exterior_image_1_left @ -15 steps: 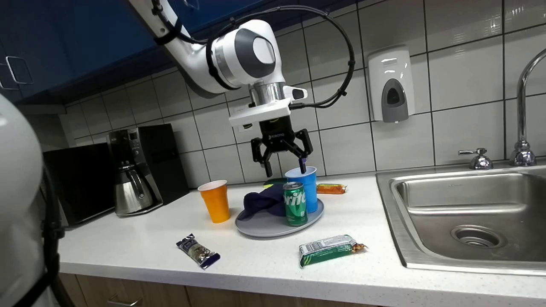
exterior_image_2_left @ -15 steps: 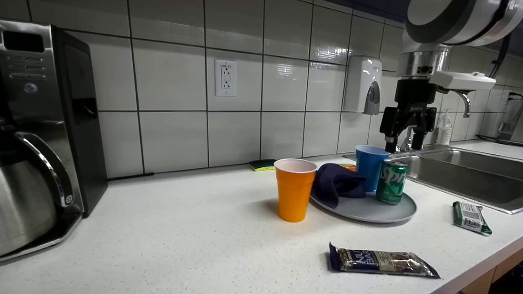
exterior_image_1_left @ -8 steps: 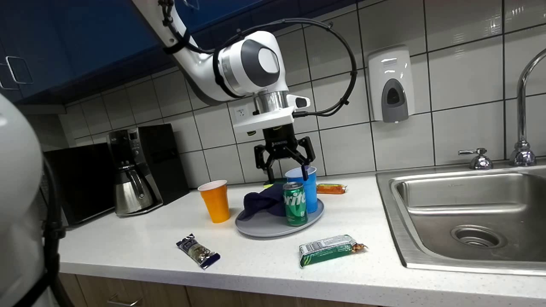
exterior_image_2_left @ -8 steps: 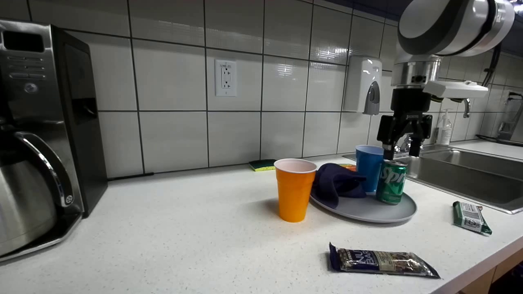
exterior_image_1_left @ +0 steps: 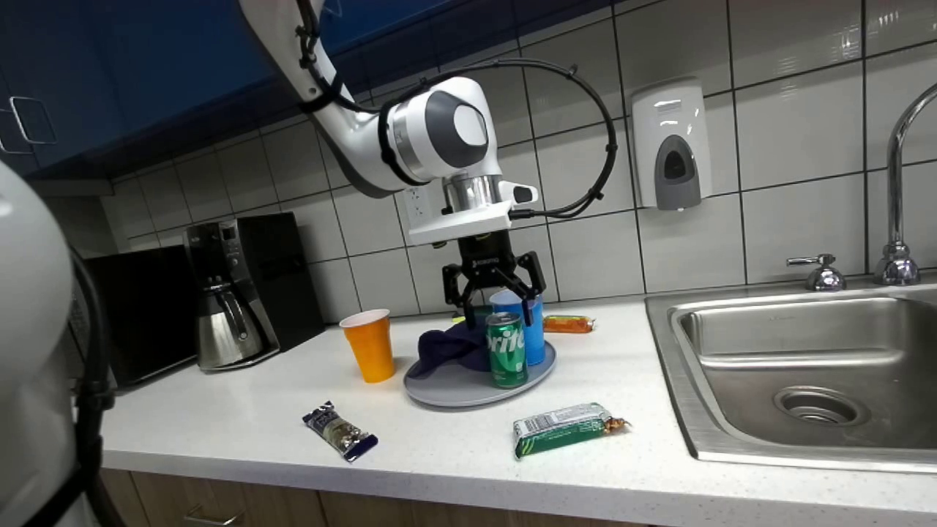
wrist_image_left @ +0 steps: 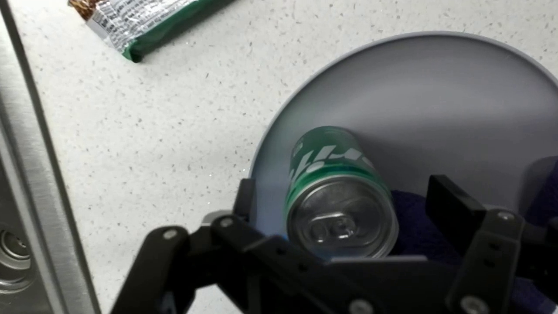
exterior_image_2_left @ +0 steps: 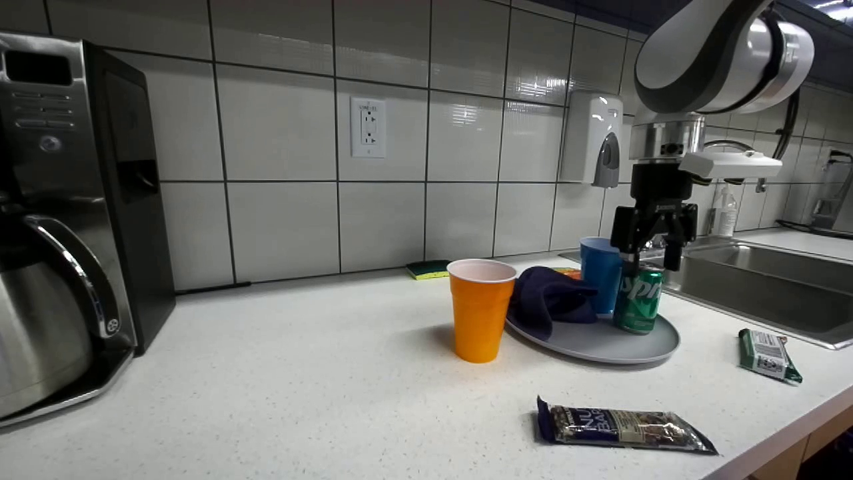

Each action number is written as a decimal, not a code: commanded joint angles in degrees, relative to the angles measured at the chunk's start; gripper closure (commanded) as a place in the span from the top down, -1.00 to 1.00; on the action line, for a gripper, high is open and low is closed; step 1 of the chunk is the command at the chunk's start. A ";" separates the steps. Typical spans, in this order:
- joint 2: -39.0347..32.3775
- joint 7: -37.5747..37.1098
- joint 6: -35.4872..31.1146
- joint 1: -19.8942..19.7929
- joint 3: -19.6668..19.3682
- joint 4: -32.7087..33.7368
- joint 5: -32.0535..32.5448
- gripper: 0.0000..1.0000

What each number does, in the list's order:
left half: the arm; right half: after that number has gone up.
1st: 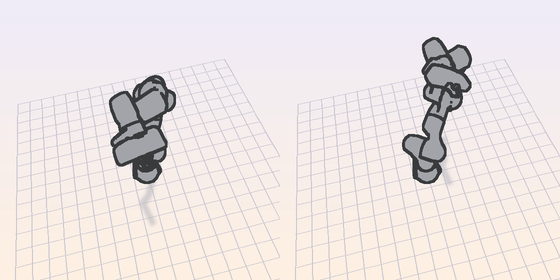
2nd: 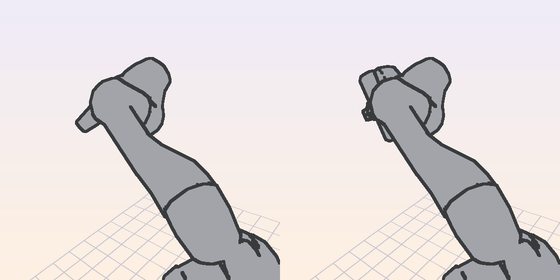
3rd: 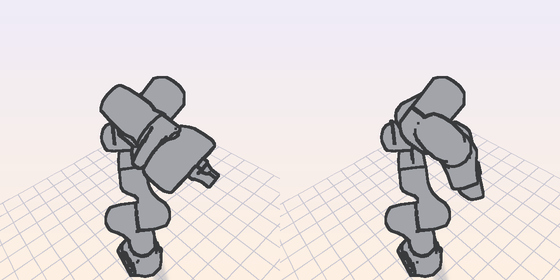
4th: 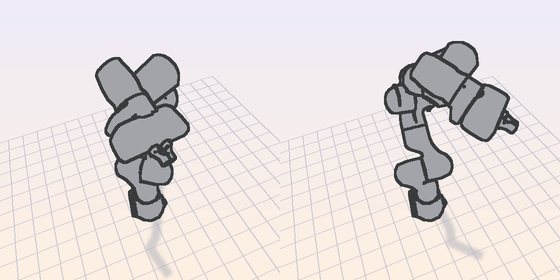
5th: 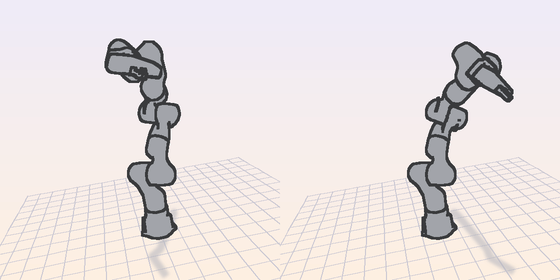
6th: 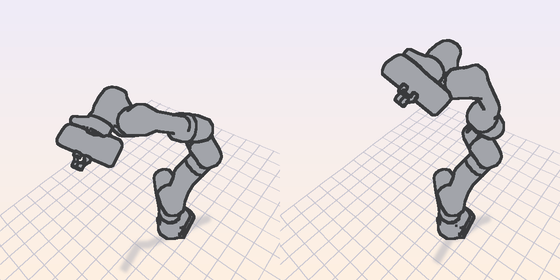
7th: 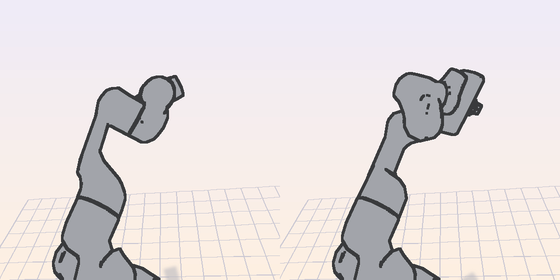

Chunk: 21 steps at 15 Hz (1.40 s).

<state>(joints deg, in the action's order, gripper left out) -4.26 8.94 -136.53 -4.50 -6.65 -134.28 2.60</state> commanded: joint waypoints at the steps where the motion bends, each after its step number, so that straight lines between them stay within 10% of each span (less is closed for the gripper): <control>1: -1.83 0.05 0.61 -0.49 0.54 2.00 0.28 1.00; 21: -4.85 0.73 -0.84 -0.64 0.86 2.92 -0.24 1.00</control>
<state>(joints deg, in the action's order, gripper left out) -8.26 8.95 -137.07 -4.50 -6.52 -132.56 2.60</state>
